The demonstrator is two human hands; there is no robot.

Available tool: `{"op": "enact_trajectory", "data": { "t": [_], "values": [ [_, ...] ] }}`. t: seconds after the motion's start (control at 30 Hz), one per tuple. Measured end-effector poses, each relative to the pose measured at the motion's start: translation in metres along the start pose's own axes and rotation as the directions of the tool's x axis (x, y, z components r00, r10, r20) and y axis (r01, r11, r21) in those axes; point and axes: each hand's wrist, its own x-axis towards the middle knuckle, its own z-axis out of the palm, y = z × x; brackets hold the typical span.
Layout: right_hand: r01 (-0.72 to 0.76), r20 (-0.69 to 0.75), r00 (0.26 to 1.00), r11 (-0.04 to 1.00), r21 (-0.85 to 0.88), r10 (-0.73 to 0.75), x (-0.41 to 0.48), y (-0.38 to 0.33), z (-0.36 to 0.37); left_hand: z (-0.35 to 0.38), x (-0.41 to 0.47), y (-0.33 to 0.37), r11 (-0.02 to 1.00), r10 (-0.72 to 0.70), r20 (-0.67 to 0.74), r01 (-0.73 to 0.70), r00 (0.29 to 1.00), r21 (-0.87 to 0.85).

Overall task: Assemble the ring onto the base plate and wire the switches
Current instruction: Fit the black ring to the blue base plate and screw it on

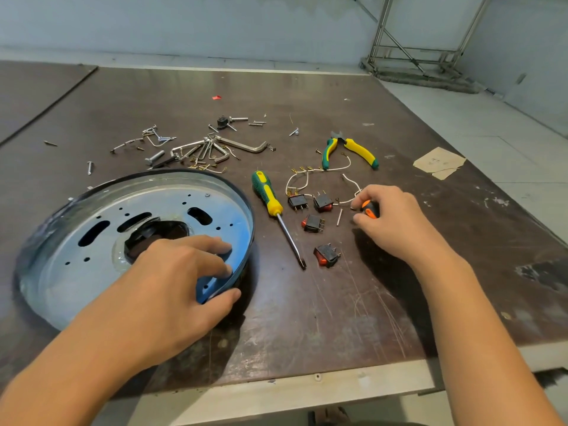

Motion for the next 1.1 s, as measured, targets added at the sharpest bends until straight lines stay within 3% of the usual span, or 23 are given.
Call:
{"op": "enact_trajectory", "data": {
  "t": [0.3,0.53,0.7,0.87,1.1],
  "values": [
    [-0.067,0.089,0.994,0.997,-0.042,0.071,0.000,0.012,-0.006,0.001,0.002,-0.002,1.000,-0.001,0.002,0.001,1.000,0.009],
    [-0.067,0.056,0.996,0.995,-0.078,0.072,0.002,0.012,-0.001,0.001,0.002,0.000,1.000,-0.008,0.001,0.008,1.000,0.015],
    [-0.103,0.002,0.994,0.969,-0.226,0.106,0.003,0.003,0.009,0.001,0.002,0.000,1.000,0.001,-0.003,-0.001,1.000,0.018],
    [-0.161,-0.068,0.986,0.978,-0.133,0.153,0.007,0.002,0.016,-0.001,0.000,0.002,1.000,-0.008,-0.011,0.008,1.000,0.016],
    [-0.139,0.033,0.988,0.970,-0.199,0.148,0.006,-0.005,0.011,0.000,0.000,0.003,1.000,0.013,0.006,-0.013,1.000,-0.022]
  ]
}}
